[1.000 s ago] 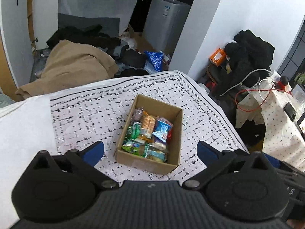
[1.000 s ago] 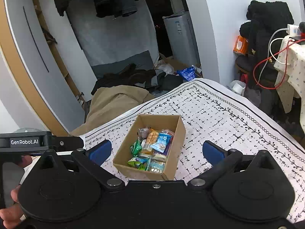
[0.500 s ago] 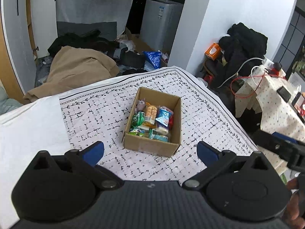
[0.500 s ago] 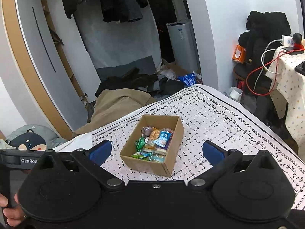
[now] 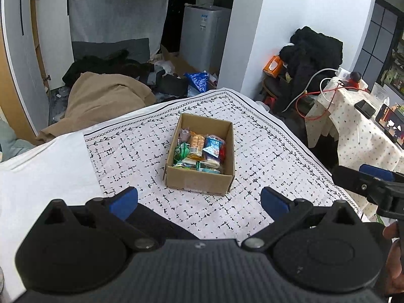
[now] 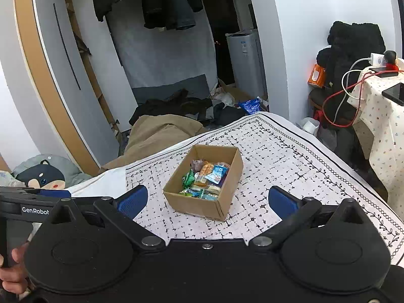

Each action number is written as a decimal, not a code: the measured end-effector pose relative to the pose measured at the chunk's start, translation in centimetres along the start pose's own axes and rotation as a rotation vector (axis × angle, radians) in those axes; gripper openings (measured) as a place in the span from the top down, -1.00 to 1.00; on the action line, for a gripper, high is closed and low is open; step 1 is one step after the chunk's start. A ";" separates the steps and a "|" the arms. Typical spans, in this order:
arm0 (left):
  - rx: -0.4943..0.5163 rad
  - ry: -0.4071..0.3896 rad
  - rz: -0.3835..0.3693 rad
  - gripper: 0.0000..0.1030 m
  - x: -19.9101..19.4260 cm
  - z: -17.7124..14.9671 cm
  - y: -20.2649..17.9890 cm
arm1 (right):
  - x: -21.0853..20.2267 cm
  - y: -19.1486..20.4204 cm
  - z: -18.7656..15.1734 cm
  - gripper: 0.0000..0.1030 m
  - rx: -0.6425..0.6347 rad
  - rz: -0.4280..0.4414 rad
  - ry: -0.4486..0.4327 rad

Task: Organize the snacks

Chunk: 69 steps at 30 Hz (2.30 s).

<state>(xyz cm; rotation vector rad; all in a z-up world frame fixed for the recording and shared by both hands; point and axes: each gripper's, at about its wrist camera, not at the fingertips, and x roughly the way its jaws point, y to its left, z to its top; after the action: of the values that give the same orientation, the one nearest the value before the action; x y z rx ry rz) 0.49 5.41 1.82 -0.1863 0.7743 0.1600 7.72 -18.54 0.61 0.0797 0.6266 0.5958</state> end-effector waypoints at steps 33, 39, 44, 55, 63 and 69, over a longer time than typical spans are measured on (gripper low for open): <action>0.005 -0.040 0.010 -1.00 -2.9 -1.5 0.1 | -2.5 0.2 -1.0 -1.00 -0.017 0.033 -0.033; 0.005 -0.040 0.009 -1.00 -2.8 -1.5 0.1 | -2.3 0.4 -0.9 -1.00 -0.020 0.029 -0.028; 0.003 -0.038 0.007 -1.00 -2.7 -1.6 0.0 | -2.1 0.6 -1.0 -1.00 -0.021 0.028 -0.020; -0.003 -0.031 -0.004 -1.00 -2.0 -1.6 0.2 | -1.9 1.0 -0.9 -1.00 -0.025 0.024 -0.006; 0.005 -0.032 -0.008 -1.00 -1.9 -1.9 0.0 | -1.7 1.1 -1.0 -1.00 -0.029 0.021 0.003; 0.010 -0.030 -0.010 -1.00 -1.7 -1.9 0.0 | -1.6 1.1 -1.0 -1.00 -0.026 0.020 0.006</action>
<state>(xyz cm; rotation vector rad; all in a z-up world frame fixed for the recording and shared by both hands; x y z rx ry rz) -1.95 4.82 1.66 -0.1778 0.7438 0.1495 5.50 -18.59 0.91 0.0598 0.6244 0.6236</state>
